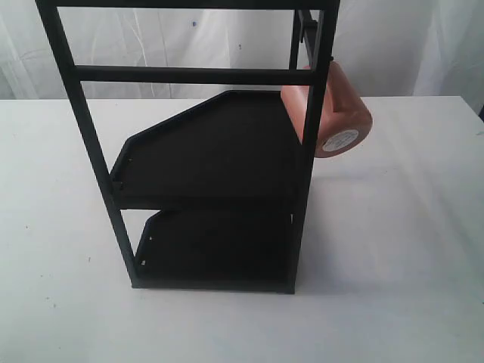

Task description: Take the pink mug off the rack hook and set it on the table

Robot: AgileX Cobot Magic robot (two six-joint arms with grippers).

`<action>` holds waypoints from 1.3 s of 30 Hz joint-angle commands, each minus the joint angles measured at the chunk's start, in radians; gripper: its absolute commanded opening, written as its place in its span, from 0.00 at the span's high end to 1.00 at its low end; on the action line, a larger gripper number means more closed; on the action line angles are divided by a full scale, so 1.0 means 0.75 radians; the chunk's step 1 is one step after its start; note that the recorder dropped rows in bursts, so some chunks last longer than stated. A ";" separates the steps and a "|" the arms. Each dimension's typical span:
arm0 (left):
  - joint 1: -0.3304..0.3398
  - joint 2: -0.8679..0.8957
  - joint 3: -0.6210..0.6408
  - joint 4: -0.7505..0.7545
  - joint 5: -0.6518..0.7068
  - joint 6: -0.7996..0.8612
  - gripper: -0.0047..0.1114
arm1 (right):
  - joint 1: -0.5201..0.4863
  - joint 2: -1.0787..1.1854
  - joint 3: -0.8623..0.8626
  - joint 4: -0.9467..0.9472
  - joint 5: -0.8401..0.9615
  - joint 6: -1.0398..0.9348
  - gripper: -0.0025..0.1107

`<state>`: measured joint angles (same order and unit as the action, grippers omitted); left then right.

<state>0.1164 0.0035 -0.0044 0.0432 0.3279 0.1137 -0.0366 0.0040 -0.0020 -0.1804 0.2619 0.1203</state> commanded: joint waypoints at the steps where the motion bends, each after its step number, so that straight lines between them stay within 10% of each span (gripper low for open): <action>1: 0.001 -0.005 0.006 -0.012 0.032 -0.005 0.96 | -0.006 -0.005 0.003 0.153 -0.296 0.124 0.98; 9: 0.001 -0.005 0.006 -0.012 0.032 -0.005 0.96 | -0.006 -0.005 0.003 0.375 -0.797 0.430 0.98; 17: 0.001 -0.005 0.006 -0.012 0.032 -0.005 0.96 | -0.006 -0.005 -0.163 0.528 -1.873 1.140 0.98; 20: 0.001 -0.005 0.006 -0.012 0.032 -0.005 0.96 | -0.006 -0.005 -0.343 0.296 -1.444 0.855 0.98; 22: 0.001 -0.005 0.006 -0.012 0.032 -0.005 0.96 | -0.006 -0.005 -0.463 -0.365 -0.530 0.290 0.98; 24: 0.001 -0.005 0.006 -0.012 0.032 -0.005 0.96 | -0.002 0.106 -0.406 -0.650 0.034 0.287 0.98; 33: 0.001 -0.005 0.006 -0.012 0.032 -0.005 0.96 | 0.108 0.526 -0.432 -0.591 0.041 0.485 0.98; 39: 0.001 -0.005 0.006 -0.012 0.032 -0.005 0.96 | 0.261 0.869 -0.627 -0.049 0.366 0.001 0.98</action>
<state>0.1164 0.0035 -0.0044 0.0432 0.3279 0.1137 0.1063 0.5342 -0.4167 -0.4459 0.4247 0.3414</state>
